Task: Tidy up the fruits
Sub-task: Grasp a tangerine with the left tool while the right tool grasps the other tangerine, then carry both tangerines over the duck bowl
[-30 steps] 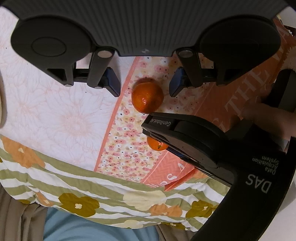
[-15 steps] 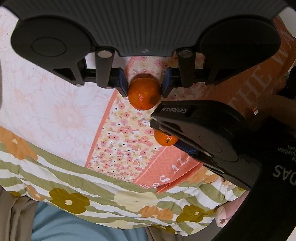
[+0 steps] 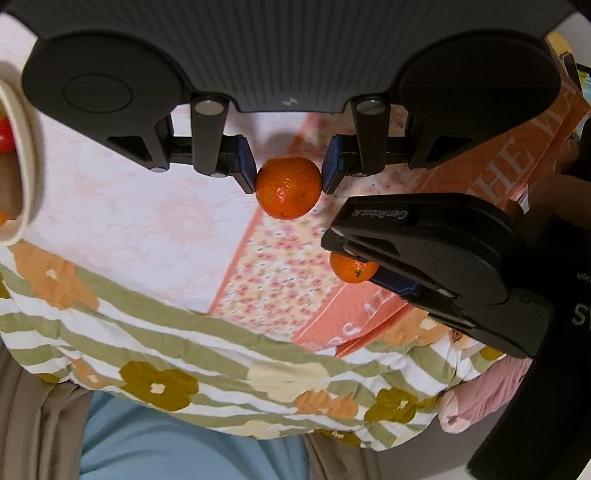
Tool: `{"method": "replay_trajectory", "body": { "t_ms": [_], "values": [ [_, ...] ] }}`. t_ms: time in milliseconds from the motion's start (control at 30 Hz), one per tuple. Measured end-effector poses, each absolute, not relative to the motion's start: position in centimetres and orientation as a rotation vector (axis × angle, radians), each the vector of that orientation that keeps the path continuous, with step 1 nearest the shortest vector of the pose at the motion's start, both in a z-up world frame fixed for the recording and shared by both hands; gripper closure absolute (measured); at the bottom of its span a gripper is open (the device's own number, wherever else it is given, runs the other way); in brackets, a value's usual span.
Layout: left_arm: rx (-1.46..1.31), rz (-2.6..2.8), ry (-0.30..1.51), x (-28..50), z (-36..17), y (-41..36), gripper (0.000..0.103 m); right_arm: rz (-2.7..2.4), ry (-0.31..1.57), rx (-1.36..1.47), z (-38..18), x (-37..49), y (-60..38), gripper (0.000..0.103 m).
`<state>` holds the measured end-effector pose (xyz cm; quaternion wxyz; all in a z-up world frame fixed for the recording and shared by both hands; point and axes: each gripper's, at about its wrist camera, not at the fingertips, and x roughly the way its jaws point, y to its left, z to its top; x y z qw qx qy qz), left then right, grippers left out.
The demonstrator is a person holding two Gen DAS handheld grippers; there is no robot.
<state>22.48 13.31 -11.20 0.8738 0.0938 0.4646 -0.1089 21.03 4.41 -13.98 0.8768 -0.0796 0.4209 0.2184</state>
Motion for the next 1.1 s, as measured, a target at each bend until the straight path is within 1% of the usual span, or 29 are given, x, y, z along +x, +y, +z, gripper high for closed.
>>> {"method": "replay_trajectory", "body": {
  "t_ms": [300,667,1100],
  "values": [
    [0.194,-0.236,0.92,20.8,-8.3,8.6,0.062,0.401,0.82,-0.147,-10.3,19.1,-1.5,0.05],
    [0.17,-0.25,0.848,19.2,-4.4,0.7,0.062,0.32,0.754,-0.122,-6.1,18.1,-12.6,0.05],
    [0.167,-0.286,0.814,20.9,-3.7,-9.8,0.062,0.251,0.699,-0.12,-4.2,21.7,-25.9,0.05]
  ]
}}
